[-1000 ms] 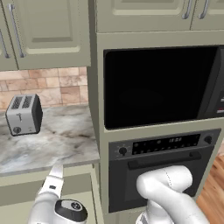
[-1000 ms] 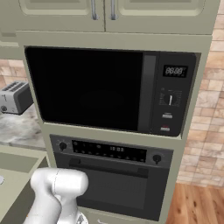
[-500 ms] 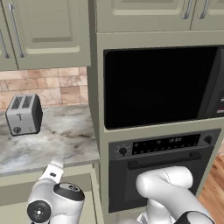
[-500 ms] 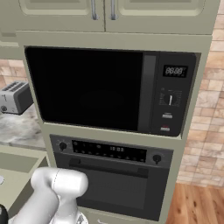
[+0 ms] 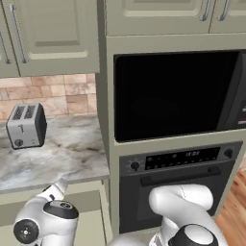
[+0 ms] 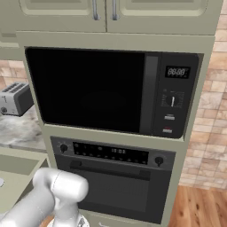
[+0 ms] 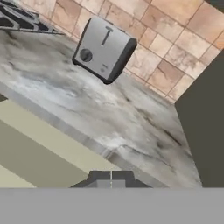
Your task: Take the pizza cutter from the drawer on the left and place it on the dining counter for cutting.
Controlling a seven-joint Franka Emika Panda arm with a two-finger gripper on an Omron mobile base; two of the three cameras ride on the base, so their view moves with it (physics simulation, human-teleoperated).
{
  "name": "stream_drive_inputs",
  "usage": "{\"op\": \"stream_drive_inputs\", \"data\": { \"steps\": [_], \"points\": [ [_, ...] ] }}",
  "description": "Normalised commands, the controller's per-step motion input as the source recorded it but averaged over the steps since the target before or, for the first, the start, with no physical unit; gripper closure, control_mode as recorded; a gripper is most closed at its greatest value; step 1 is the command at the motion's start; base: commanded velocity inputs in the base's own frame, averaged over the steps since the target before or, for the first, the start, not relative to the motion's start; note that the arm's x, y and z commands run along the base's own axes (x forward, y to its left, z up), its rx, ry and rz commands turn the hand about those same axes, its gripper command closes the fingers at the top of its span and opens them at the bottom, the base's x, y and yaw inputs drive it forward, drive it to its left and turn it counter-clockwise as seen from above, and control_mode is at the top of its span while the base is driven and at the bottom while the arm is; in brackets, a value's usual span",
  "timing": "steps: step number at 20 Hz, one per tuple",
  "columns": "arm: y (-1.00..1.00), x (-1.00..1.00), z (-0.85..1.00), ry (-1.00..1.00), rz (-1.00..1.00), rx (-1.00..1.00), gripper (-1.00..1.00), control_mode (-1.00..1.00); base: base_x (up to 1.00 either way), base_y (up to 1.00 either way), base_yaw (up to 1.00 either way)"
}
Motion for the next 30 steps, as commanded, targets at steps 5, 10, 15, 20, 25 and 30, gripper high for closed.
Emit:
{"op": "stream_drive_inputs", "data": {
  "steps": [5, 10, 15, 20, 25, 30],
  "points": [
    [0.31, -0.03, -0.19, 0.0, -0.42, 0.44, 1.0, -1.0, 0.0, 0.0, 0.0],
    [0.06, -0.23, 0.02, 0.07, -0.32, 0.51, 1.0, -1.0, 0.0, 0.0, 0.0],
    [0.0, -0.27, 0.2, 0.34, -0.19, 0.49, 1.0, -1.0, 0.0, 0.0, 0.0],
    [0.0, -0.17, 0.01, 0.52, -0.12, 0.4, 1.0, -1.0, 0.0, 0.0, 0.0],
    [0.0, -0.02, -0.01, 0.5, -0.06, 0.16, 1.0, -1.0, 0.0, 0.0, 0.0],
    [-0.01, 0.04, -0.14, 0.23, 0.0, -0.01, 1.0, -1.0, 0.0, 0.0, 0.0]
  ]
}}
